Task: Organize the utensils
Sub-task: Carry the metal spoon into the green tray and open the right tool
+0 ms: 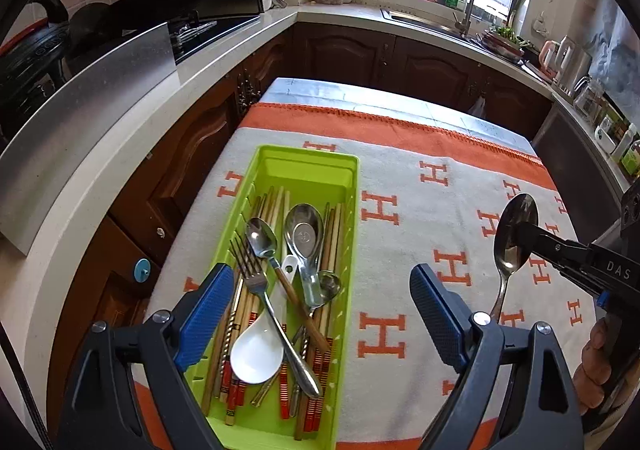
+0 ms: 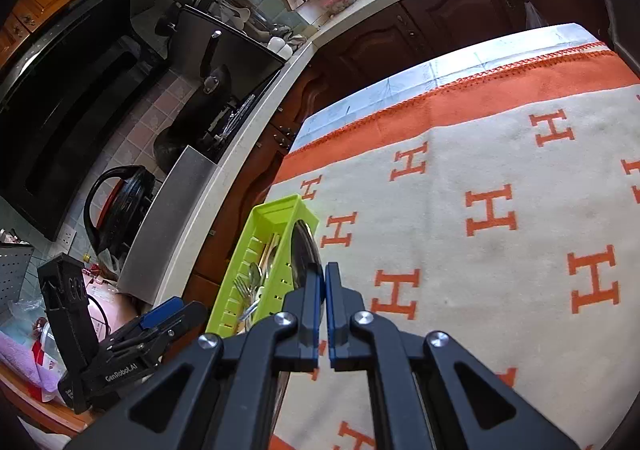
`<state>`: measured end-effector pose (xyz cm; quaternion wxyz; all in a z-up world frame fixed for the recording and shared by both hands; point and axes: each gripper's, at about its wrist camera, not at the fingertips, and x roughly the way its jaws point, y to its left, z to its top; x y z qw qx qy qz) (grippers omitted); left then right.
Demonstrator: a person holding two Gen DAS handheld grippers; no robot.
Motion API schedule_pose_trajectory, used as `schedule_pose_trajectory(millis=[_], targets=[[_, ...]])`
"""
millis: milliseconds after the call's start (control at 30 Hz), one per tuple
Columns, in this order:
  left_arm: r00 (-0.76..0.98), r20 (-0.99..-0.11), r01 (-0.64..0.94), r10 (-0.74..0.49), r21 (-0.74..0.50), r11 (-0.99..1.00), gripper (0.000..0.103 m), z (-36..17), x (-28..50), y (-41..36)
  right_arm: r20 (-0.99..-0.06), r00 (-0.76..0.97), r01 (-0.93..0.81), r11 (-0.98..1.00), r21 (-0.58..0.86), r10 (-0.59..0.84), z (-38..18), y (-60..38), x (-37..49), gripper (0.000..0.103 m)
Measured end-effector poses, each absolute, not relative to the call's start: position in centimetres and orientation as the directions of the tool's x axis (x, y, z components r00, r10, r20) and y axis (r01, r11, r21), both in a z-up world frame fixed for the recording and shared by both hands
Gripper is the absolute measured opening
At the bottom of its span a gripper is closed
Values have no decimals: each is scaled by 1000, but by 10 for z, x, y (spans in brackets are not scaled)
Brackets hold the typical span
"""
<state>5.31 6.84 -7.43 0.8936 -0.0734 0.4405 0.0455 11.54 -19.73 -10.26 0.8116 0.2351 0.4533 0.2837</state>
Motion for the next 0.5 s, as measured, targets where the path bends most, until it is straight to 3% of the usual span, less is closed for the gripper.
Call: schedule_pose_trajectory(millis=[500], targets=[[552,-824,-262,131,-22,965,89,-94,37,146,-639,367,-297,736,608,676,-84,-111,117,2]])
